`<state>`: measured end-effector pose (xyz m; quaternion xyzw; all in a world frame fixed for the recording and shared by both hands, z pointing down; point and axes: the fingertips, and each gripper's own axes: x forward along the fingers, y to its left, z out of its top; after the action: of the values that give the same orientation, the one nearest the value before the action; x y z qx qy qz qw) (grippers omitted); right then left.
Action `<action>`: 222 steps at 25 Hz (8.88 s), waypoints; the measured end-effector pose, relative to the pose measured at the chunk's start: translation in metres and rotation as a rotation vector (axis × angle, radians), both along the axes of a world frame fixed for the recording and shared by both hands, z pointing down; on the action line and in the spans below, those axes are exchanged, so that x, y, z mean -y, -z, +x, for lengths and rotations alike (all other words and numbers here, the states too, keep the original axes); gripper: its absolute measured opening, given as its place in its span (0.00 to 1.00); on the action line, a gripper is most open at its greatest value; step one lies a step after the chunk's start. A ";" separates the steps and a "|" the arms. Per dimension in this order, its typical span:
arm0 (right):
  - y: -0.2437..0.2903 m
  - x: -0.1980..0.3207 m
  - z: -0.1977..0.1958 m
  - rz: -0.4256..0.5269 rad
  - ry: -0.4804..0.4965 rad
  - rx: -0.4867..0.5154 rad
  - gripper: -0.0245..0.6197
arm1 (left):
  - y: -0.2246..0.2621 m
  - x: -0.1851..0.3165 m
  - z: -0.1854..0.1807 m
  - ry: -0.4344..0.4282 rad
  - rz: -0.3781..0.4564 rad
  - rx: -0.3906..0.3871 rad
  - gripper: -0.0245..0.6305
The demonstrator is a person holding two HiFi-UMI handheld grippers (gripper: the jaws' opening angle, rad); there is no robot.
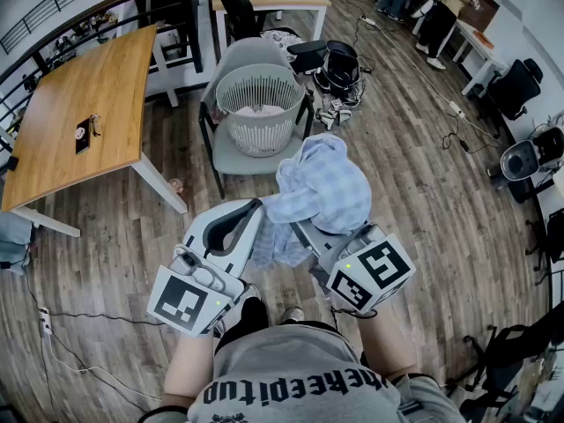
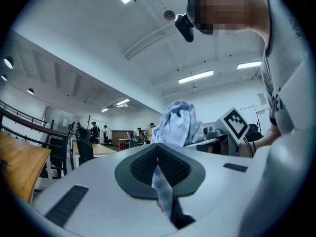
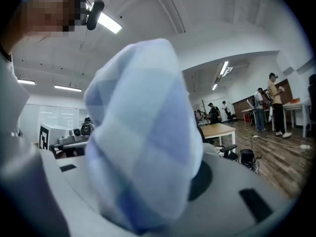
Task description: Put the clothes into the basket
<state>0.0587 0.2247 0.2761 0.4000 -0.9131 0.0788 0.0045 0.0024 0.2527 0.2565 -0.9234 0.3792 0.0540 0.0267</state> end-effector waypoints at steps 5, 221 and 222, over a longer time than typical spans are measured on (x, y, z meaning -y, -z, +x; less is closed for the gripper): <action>-0.002 0.006 -0.011 -0.001 -0.001 0.004 0.34 | -0.003 0.007 -0.009 -0.001 -0.003 0.009 0.06; -0.197 0.557 -0.059 -0.416 0.451 -0.163 0.35 | -0.135 0.513 -0.053 0.577 -0.376 -0.100 0.06; -0.203 0.556 -0.059 -0.424 0.449 -0.169 0.35 | -0.138 0.513 -0.053 0.574 -0.388 -0.102 0.06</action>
<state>-0.0001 -0.3316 0.4787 0.1837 -0.9383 0.2306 0.1809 -0.0501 -0.2606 0.3940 -0.7630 0.6275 0.0174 -0.1545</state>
